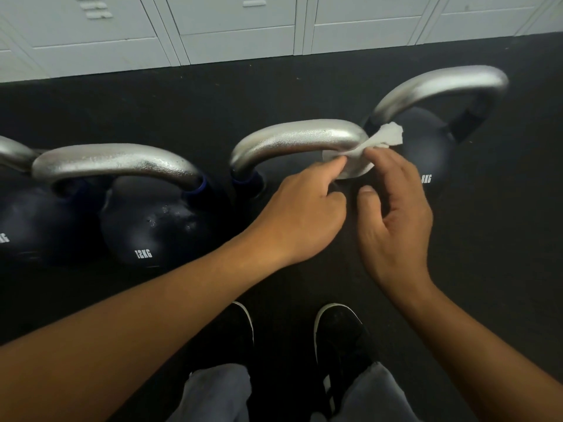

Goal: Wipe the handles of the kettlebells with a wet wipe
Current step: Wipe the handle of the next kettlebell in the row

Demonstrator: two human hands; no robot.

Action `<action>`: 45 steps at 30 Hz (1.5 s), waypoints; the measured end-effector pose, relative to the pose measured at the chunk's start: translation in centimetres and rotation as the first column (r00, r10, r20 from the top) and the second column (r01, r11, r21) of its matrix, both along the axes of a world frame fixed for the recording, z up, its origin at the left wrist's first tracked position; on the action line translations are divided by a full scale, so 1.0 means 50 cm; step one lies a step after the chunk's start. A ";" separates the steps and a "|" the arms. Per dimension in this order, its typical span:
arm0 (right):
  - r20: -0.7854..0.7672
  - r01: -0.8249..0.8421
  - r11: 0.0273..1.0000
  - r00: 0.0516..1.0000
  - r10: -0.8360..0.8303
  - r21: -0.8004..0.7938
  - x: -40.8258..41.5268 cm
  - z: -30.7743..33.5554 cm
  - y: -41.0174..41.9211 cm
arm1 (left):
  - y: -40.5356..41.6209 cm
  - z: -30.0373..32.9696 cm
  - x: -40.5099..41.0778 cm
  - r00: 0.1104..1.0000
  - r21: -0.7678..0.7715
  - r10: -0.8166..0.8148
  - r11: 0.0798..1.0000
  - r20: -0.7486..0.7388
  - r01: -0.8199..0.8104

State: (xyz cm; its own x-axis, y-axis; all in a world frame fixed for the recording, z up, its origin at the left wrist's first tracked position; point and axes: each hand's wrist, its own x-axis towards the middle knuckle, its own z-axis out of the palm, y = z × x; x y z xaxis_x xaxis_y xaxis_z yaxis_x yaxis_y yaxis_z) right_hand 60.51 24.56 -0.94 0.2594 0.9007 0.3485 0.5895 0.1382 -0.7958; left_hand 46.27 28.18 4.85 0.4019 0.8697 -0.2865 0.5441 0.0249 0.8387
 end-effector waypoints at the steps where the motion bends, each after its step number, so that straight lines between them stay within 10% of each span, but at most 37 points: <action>1: -0.002 -0.017 1.000 1.000 0.017 -0.022 -0.004 -0.003 -0.002 | -0.001 -0.002 -0.003 1.000 0.017 -0.002 1.000 0.007 0.002; 6: -0.098 -0.220 0.955 0.974 0.204 -0.198 -0.027 -0.032 -0.018 | -0.034 -0.004 -0.024 0.999 0.242 0.040 0.970 -0.032 -0.032; 13: -0.138 -0.241 0.909 0.969 0.205 -0.341 -0.063 -0.040 -0.012 | -0.075 -0.048 -0.066 0.966 0.713 0.212 0.700 -0.150 -0.042; 20: 0.086 -0.185 0.973 0.976 0.198 -0.138 -0.095 -0.038 0.011 | -0.064 -0.068 -0.106 0.873 0.635 0.177 0.752 -0.454 0.178; 26: -0.184 -0.178 0.929 0.975 0.122 -0.325 -0.084 -0.054 0.007 | -0.062 -0.086 -0.114 0.911 0.652 0.175 0.748 -0.374 0.124; 33: 0.146 -0.204 0.971 0.964 0.221 -0.124 -0.087 -0.046 0.013 | -0.065 -0.094 -0.124 0.937 0.627 0.158 0.775 -0.313 0.079; 40: -0.243 -0.215 0.875 0.963 0.116 -0.433 -0.067 -0.068 0.008 | -0.070 -0.101 -0.124 0.942 0.613 0.159 0.788 -0.294 0.058; 45: 0.087 -0.184 0.970 0.976 0.199 -0.157 -0.086 -0.040 0.014 | -0.071 -0.100 -0.125 0.946 0.610 0.152 0.791 -0.287 0.058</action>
State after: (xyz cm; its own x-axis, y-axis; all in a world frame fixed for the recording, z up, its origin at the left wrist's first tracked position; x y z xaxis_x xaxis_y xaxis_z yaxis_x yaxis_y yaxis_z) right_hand 56.22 25.27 -2.96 0.0477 0.9735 0.2238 0.6421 0.1418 -0.7534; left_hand 40.03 24.62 -0.16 0.3392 0.9185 0.2031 0.7840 -0.3953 0.4787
